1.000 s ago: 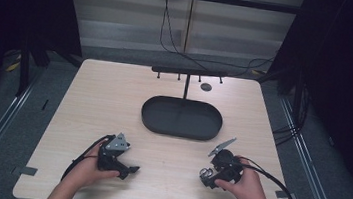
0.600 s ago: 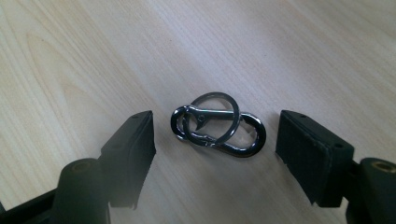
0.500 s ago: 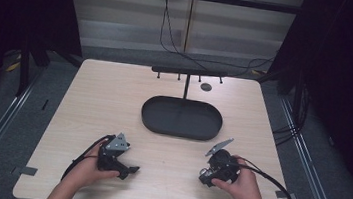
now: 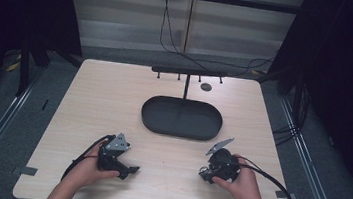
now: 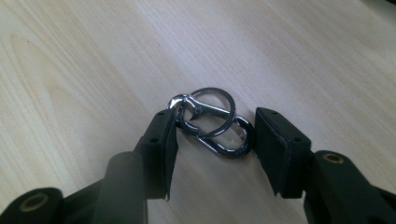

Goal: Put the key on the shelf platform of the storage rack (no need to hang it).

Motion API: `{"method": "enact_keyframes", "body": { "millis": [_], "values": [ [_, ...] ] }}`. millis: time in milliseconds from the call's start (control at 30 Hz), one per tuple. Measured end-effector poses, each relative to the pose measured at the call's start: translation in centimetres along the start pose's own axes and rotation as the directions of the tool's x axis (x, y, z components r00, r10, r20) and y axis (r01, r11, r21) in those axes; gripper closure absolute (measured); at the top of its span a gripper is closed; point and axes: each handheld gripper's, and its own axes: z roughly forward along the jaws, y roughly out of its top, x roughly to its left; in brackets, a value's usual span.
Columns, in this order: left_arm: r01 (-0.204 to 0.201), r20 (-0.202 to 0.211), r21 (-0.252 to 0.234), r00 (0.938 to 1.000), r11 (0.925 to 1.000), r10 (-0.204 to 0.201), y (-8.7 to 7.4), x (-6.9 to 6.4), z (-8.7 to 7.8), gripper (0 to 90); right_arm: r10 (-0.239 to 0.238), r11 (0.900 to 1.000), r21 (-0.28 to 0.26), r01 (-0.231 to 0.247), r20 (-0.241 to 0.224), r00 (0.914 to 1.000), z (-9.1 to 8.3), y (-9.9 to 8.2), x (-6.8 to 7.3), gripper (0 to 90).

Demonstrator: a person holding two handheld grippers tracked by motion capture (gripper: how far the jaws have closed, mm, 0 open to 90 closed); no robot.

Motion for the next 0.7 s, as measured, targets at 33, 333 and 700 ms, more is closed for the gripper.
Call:
{"method": "enact_keyframes", "body": {
  "millis": [33, 333, 700],
  "values": [
    [-0.001, -0.002, 0.004, 1.0000, 1.0000, 0.001, 0.01, 0.00, -0.02, 8.1, -0.001, 1.0000, 0.000, 0.001, -0.001, 1.0000, -0.01, 0.00, -0.02, 50.4],
    [-0.005, -0.002, 0.006, 1.0000, 1.0000, 0.005, 0.02, 0.02, -0.03, 8.0, -0.025, 0.9997, 0.004, 0.025, -0.009, 0.9997, 0.00, 0.05, -0.01, 51.4],
    [-0.009, -0.001, 0.010, 1.0000, 0.9999, 0.010, 0.03, 0.04, -0.05, 7.9, -0.083, 0.9959, 0.037, 0.083, 0.000, 0.9966, 0.03, 0.63, 0.61, 65.0]
  ]
}}
